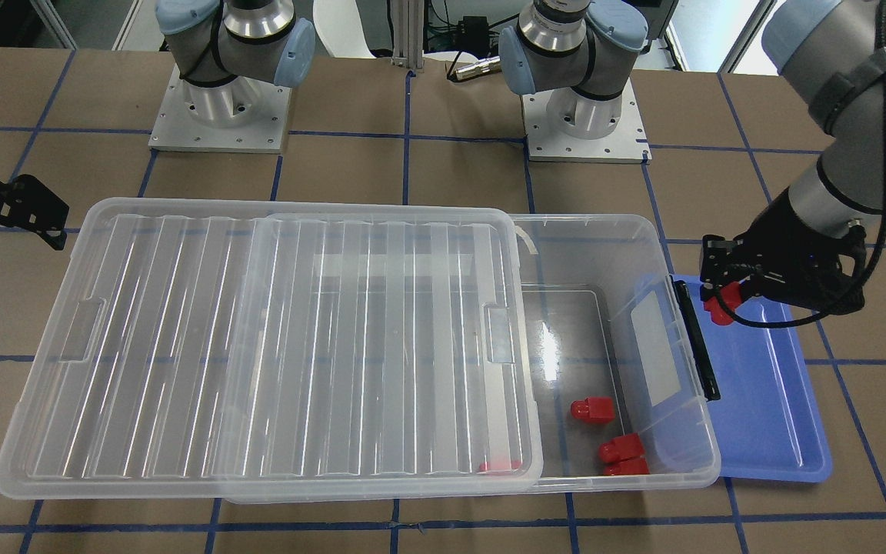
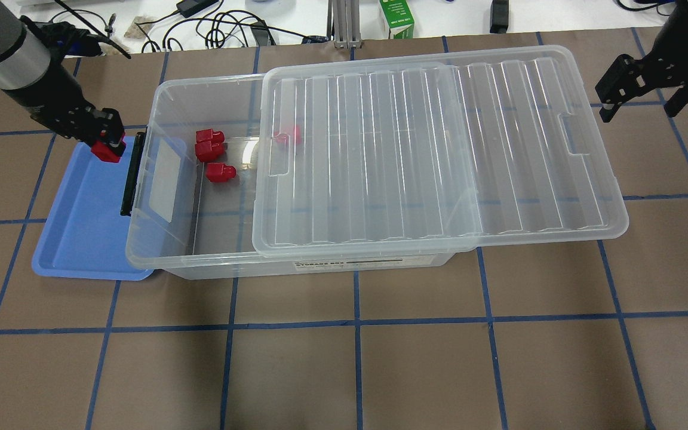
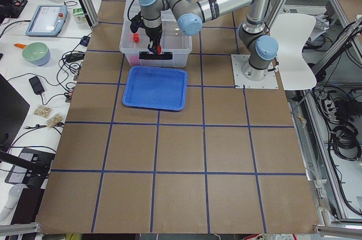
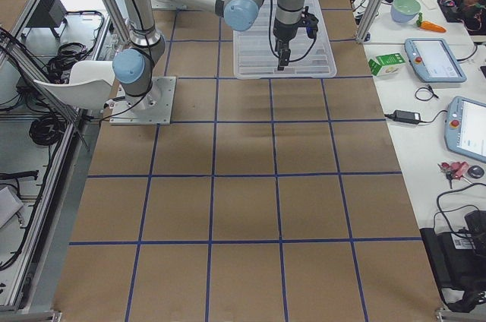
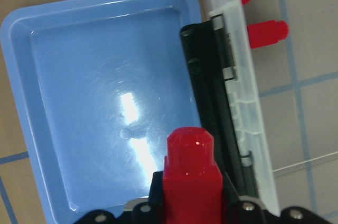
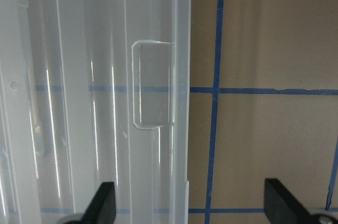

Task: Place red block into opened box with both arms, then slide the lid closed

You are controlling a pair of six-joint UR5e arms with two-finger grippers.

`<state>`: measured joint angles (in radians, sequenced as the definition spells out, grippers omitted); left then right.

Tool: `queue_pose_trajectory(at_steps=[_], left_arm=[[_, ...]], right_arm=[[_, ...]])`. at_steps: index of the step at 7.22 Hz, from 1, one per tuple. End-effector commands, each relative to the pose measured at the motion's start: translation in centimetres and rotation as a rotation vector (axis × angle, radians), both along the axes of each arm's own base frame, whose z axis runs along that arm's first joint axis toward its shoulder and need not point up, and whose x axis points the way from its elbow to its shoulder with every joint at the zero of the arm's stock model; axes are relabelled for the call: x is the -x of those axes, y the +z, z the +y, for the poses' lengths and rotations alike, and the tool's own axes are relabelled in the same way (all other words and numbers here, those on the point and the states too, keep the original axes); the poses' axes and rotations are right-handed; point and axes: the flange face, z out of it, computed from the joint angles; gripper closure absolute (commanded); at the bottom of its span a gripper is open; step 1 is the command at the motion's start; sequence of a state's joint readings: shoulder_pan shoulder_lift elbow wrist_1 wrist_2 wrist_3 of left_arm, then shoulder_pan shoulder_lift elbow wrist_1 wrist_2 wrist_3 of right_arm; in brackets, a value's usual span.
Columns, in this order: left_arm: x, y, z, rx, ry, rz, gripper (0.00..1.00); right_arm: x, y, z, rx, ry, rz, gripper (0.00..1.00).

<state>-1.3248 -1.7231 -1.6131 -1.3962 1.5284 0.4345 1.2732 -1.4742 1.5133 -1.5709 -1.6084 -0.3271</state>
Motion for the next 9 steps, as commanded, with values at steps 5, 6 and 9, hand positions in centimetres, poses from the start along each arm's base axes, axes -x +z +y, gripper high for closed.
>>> queue_pose_trajectory(at_steps=[5, 6, 9], left_arm=[[11.4, -10.4, 2.4, -0.004, 0.104, 0.0, 1.0], [11.1, -11.3, 2.2, 0.018, 0.108, 0.0, 1.0], [10.8, -15.7, 3.2, -0.055, 0.125, -0.001, 1.0]], right_arm=[[0.1, -0.8, 0.0, -0.013, 0.002, 0.006, 0.0], [0.2, -0.7, 0.0, -0.011, 0.0, 0.007, 0.0], [0.4, -1.7, -0.4, -0.026, 0.001, -0.003, 0.0]])
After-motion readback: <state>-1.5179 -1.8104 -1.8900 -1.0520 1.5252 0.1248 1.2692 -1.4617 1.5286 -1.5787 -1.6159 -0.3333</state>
